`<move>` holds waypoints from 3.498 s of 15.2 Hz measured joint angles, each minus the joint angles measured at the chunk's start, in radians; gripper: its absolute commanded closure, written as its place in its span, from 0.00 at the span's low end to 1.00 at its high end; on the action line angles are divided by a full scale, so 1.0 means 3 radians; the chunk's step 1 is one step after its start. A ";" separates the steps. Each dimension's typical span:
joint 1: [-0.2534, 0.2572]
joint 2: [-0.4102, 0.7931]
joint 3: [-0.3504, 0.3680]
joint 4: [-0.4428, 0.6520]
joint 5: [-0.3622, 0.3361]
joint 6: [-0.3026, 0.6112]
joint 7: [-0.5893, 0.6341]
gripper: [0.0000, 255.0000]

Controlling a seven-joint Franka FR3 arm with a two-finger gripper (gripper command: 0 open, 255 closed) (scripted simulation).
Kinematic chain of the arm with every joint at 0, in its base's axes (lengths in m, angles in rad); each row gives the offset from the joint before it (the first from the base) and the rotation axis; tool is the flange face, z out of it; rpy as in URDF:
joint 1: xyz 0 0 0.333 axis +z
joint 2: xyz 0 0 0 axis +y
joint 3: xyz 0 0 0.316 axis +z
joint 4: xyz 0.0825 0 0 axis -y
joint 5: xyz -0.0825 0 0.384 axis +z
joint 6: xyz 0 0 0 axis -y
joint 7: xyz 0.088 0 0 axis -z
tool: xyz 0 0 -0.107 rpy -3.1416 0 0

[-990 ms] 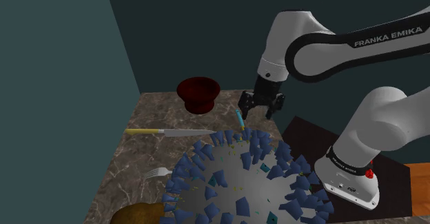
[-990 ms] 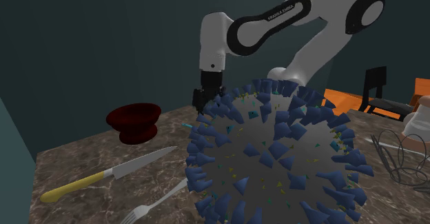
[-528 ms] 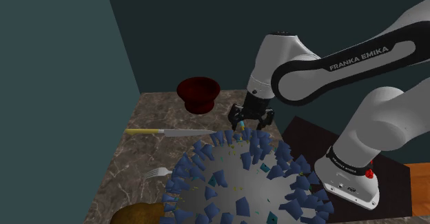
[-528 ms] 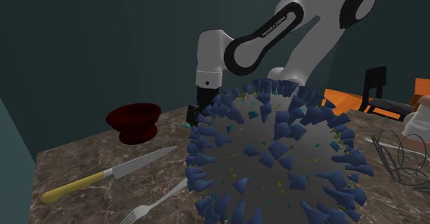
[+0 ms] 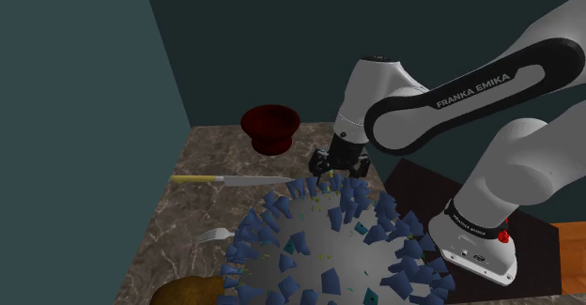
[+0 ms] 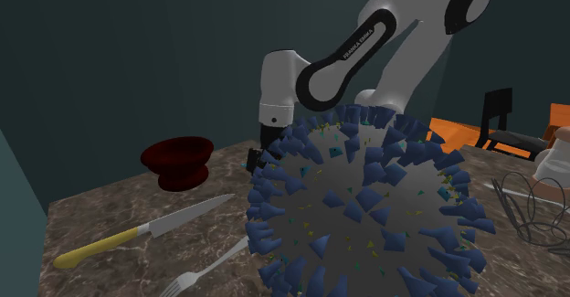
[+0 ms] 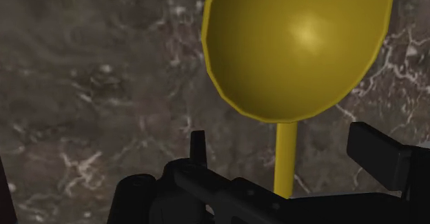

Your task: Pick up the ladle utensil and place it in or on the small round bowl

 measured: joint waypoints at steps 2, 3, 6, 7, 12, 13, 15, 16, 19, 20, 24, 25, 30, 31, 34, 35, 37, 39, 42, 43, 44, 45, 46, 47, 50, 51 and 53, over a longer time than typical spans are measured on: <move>0.0000 0.0003 0.0001 0.0000 0.0001 0.0003 0.0000 0.00; 0.0000 0.0003 0.0001 0.0000 0.0001 0.0003 0.0000 1.00; -0.0002 -0.0007 -0.0005 -0.0001 -0.0005 -0.0008 0.0001 1.00; -0.0003 -0.0009 -0.0006 -0.0002 -0.0006 -0.0010 0.0001 1.00; -0.0008 -0.0002 -0.0007 -0.0002 -0.0009 -0.0004 -0.0003 1.00; -0.0006 -0.0001 -0.0005 -0.0001 -0.0006 0.0003 0.0000 1.00; 0.0004 -0.0056 -0.0021 0.0017 -0.0017 -0.0070 0.0016 1.00; 0.0004 -0.0093 -0.0038 0.0034 -0.0031 -0.0124 0.0024 1.00; -0.0002 -0.0205 -0.0088 0.0104 -0.0084 -0.0301 0.0060 1.00; -0.0005 -0.0241 -0.0107 0.0127 -0.0102 -0.0360 0.0069 1.00; -0.0011 -0.0386 -0.0184 0.0221 -0.0170 -0.0598 0.0108 1.00; -0.0016 -0.0414 -0.0205 0.0244 -0.0187 -0.0650 0.0112 1.00; -0.0032 -0.0528 -0.0281 0.0392 -0.0268 -0.0907 0.0166 1.00; -0.0028 -0.0562 -0.0294 0.0417 -0.0279 -0.0962 0.0182 1.00; -0.0038 -0.0629 -0.0349 0.0521 -0.0331 -0.1133 0.0213 1.00; -0.0047 -0.0640 -0.0370 0.0550 -0.0350 -0.1175 0.0211 1.00; -0.0057 -0.0668 -0.0402 0.0622 -0.0382 -0.1274 0.0229 1.00; -0.0060 -0.0706 -0.0435 0.0686 -0.0409 -0.1376 0.0247 1.00; -0.0075 -0.0731 -0.0479 0.0800 -0.0454 -0.1514 0.0272 1.00; -0.0081 -0.0728 -0.0487 0.0843 -0.0467 -0.1552 0.0283 1.00; -0.0085 -0.0744 -0.0509 0.0871 -0.0482 -0.1599 0.0283 1.00; -0.0091 -0.0740 -0.0516 0.0910 -0.0494 -0.1632 0.0292 1.00; -0.0093 -0.0744 -0.0524 0.0947 -0.0504 -0.1672 0.0303 1.00; -0.0125 -0.0679 -0.0529 0.1017 -0.0531 -0.1676 0.0295 1.00; -0.0261 -0.0322 -0.0488 0.1256 -0.0627 -0.1565 0.0262 1.00; -0.0312 -0.0175 -0.0460 0.1379 -0.0671 -0.1537 0.0275 1.00; -0.0403 0.0063 -0.0445 0.1574 -0.0761 -0.1502 0.0262 1.00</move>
